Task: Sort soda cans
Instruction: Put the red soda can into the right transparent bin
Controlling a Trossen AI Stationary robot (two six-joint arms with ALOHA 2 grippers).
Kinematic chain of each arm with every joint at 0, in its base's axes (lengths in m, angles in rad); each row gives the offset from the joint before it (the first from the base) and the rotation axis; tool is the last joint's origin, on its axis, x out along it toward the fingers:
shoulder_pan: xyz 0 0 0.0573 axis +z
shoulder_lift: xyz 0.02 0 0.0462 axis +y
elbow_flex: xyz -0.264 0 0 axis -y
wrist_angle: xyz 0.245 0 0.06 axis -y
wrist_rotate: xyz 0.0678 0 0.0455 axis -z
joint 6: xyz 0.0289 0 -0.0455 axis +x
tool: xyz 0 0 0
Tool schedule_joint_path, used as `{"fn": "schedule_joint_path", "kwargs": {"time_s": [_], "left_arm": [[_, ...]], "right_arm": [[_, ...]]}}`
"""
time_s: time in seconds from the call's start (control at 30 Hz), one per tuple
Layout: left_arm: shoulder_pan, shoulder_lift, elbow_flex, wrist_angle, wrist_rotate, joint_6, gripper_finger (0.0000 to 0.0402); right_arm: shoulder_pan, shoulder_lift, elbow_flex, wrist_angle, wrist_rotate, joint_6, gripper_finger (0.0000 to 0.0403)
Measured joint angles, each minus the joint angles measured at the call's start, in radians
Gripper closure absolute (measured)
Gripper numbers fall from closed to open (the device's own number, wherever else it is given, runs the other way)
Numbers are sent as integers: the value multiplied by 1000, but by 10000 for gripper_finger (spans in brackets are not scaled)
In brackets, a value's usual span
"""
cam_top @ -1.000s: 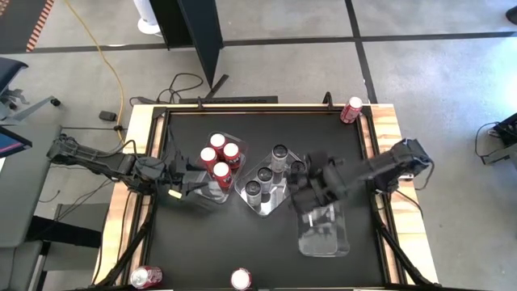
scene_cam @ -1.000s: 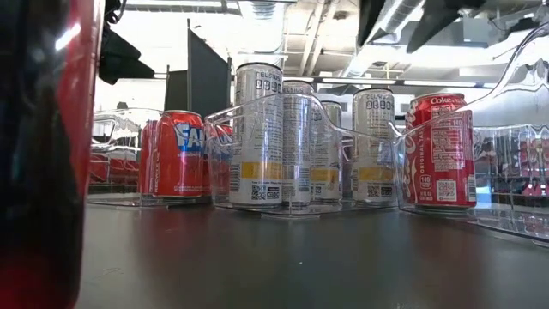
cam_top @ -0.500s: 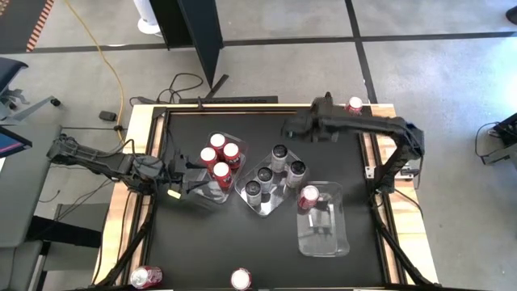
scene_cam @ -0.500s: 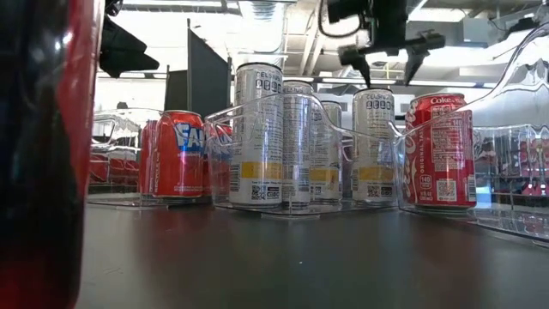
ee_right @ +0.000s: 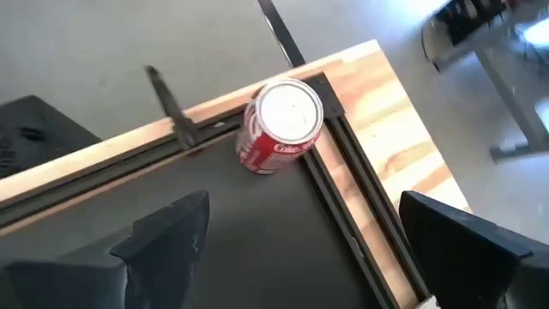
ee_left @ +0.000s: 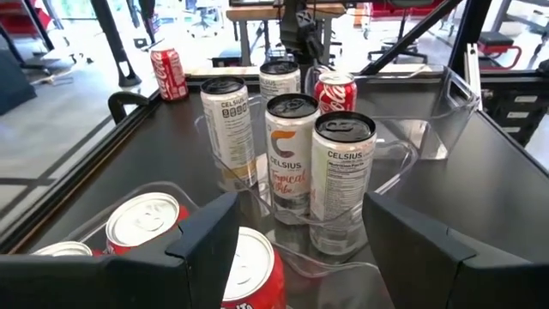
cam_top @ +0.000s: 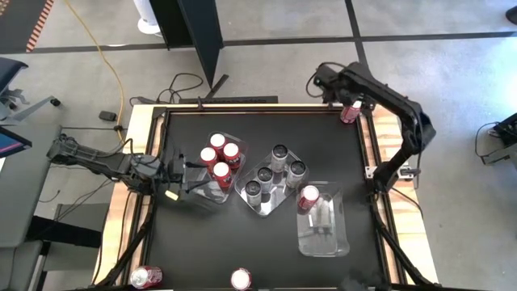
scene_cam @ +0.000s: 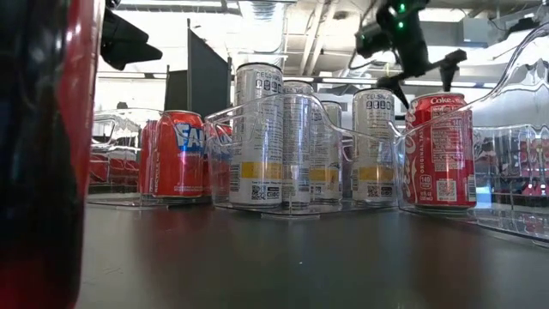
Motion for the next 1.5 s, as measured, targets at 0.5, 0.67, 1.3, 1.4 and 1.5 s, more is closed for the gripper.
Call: {"fn": "schedule_joint_path", "kwargs": {"time_s": [0.5, 0.67, 1.3, 1.4, 1.5], "left_arm": [[0, 0, 0, 76, 6, 177, 162], [0, 0, 13, 101, 7, 225, 162], [0, 0, 62, 16, 13, 255, 162], [0, -2, 62, 15, 13, 263, 162], [0, -14, 62, 11, 13, 263, 162]], "right_arm": [[-216, 8, -231, 398, -127, -143, 3], [-212, 8, -228, 393, -123, -89, 3], [-204, 9, -250, 369, -64, 58, 3], [-204, 12, -250, 369, -47, 69, 3], [-202, 29, -251, 361, -39, 75, 3]]}}
